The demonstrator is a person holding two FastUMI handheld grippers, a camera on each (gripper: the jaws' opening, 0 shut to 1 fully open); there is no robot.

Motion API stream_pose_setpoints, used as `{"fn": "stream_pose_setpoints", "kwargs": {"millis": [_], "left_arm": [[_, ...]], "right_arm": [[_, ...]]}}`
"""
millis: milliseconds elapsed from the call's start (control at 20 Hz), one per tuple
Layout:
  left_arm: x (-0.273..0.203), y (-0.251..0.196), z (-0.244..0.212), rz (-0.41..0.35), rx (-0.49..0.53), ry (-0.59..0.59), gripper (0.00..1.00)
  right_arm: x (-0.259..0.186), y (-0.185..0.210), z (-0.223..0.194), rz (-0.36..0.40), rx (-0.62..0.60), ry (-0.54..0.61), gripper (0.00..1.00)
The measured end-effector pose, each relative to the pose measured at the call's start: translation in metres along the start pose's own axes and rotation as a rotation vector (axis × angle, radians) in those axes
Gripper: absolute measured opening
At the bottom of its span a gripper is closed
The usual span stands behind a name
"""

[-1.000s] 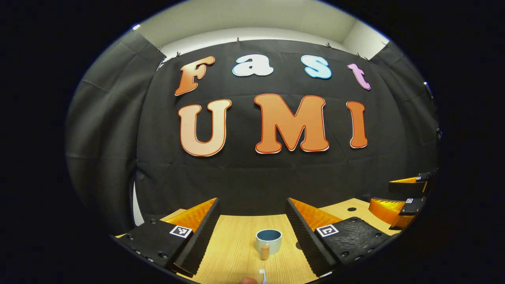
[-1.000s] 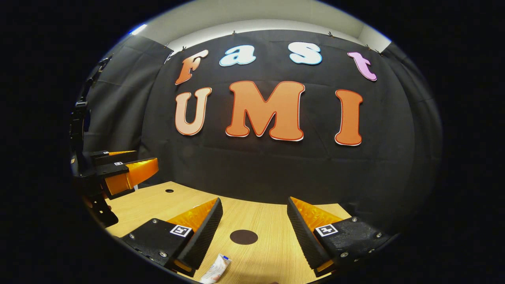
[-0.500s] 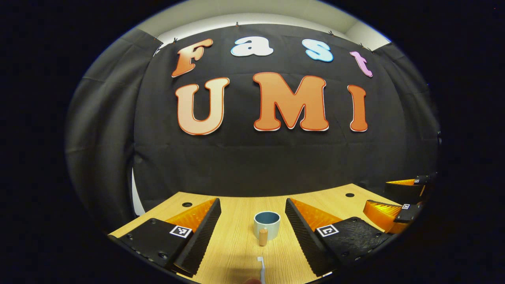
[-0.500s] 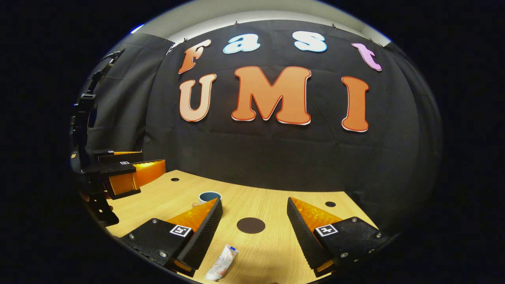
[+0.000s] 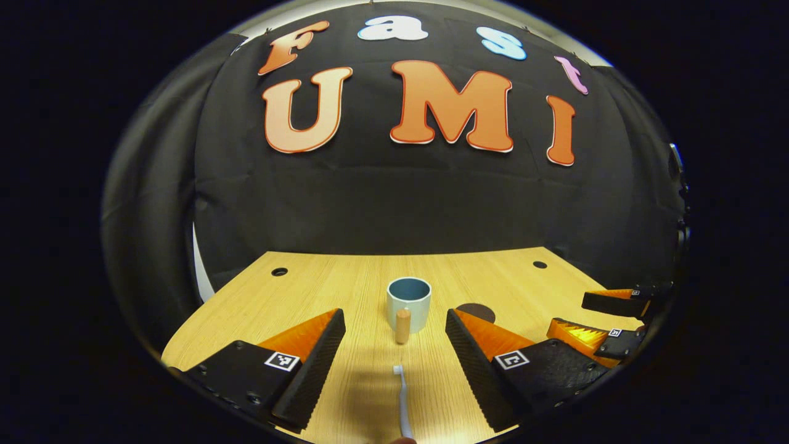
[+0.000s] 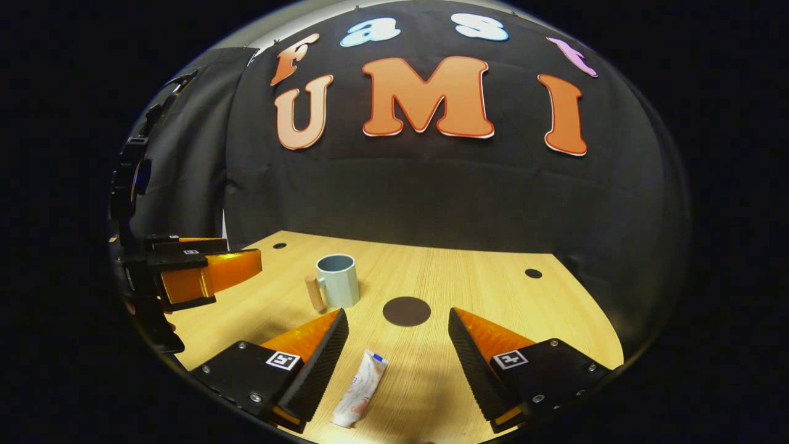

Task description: Put the toothbrush and toothpaste on the desktop into the cup, then pick up the cup and place it on the coaster on the desktop.

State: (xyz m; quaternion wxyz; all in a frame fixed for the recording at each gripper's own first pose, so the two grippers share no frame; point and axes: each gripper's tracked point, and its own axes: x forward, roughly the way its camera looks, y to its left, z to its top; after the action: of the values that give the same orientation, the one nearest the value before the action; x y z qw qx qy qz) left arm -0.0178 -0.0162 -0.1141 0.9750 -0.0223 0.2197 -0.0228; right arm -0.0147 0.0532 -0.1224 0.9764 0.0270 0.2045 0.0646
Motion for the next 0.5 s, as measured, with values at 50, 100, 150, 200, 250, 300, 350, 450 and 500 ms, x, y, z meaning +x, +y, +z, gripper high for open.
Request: {"fn": "stream_pose_setpoints", "kwargs": {"millis": [50, 100, 150, 200, 250, 300, 350, 450, 500], "left_arm": [[0.004, -0.001, -0.007, -0.005, 0.000, 0.017, 0.99], [0.006, -0.003, -0.012, -0.010, 0.000, 0.039, 0.99], [0.009, -0.004, -0.019, -0.016, -0.003, 0.058, 0.99], [0.012, -0.004, -0.023, -0.019, -0.008, 0.082, 0.99], [0.014, -0.003, -0.031, -0.022, -0.012, 0.112, 0.99], [0.018, -0.002, -0.037, -0.025, -0.018, 0.139, 0.99], [0.020, -0.001, -0.046, -0.025, -0.026, 0.166, 0.99], [0.026, -0.001, -0.061, -0.033, -0.037, 0.221, 0.99], [0.028, -0.002, -0.069, -0.039, -0.039, 0.252, 0.99]], "right_arm": [[0.004, 0.001, -0.007, 0.004, 0.008, 0.025, 0.97], [0.007, 0.003, -0.013, 0.010, 0.014, 0.050, 0.97], [0.009, 0.005, -0.020, 0.013, 0.021, 0.073, 0.96], [0.011, 0.007, -0.027, 0.018, 0.024, 0.097, 0.96], [0.012, 0.009, -0.039, 0.022, 0.024, 0.126, 0.95], [0.013, 0.012, -0.047, 0.026, 0.025, 0.150, 0.95], [0.015, 0.014, -0.054, 0.033, 0.027, 0.175, 0.95], [0.017, 0.021, -0.068, 0.052, 0.035, 0.224, 0.95], [0.018, 0.024, -0.074, 0.061, 0.037, 0.246, 0.95]]}}
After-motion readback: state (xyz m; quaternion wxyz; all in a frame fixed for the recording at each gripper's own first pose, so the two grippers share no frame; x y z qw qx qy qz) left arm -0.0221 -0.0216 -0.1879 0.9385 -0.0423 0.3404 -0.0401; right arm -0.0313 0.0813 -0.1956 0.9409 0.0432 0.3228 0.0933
